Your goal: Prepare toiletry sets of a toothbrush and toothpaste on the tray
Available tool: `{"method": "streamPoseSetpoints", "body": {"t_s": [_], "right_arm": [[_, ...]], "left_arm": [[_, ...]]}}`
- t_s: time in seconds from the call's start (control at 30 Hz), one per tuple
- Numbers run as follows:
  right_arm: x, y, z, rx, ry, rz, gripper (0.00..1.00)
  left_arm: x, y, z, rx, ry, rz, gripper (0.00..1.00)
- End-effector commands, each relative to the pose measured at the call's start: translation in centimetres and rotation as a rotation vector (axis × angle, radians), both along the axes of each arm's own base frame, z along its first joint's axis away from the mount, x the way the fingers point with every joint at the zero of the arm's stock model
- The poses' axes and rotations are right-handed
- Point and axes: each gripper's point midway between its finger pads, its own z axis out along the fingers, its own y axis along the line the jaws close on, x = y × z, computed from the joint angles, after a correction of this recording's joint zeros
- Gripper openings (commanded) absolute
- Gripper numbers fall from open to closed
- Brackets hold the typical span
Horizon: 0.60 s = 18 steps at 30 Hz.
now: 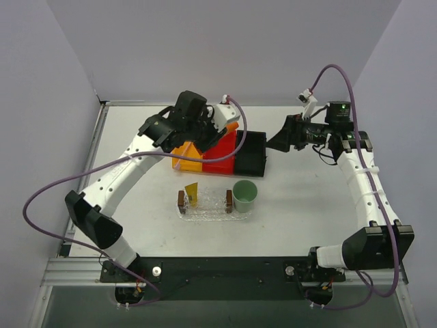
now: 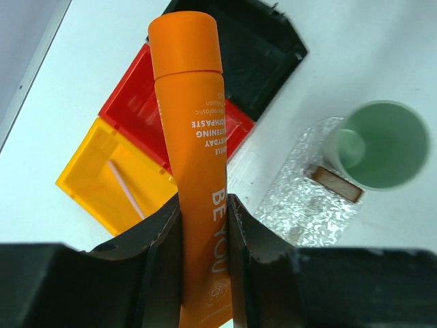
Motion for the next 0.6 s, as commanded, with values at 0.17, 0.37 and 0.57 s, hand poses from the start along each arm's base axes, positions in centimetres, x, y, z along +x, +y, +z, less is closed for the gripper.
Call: {"method": "streamPoseSetpoints", "body": {"t_s": [0.17, 0.37, 0.57], "right_arm": [[-3.3, 8.4, 4.8, 0.164, -0.046, 0.373, 0.79], [-3.8, 10.9, 5.0, 0.167, -0.054, 0.45, 0.82], [-3.9, 12.1, 4.2, 0.151, -0.043, 0.476, 0.83]], "left_arm": [[-5.7, -2.9, 4.4, -0.256, -0.073, -0.271, 0.27], [-7.1, -3.4, 3.2, -0.264, -0.038, -0.328, 0.27], [-7.7, -3.7, 3.0, -0.273, -0.028, -0.352, 0.27]]}}
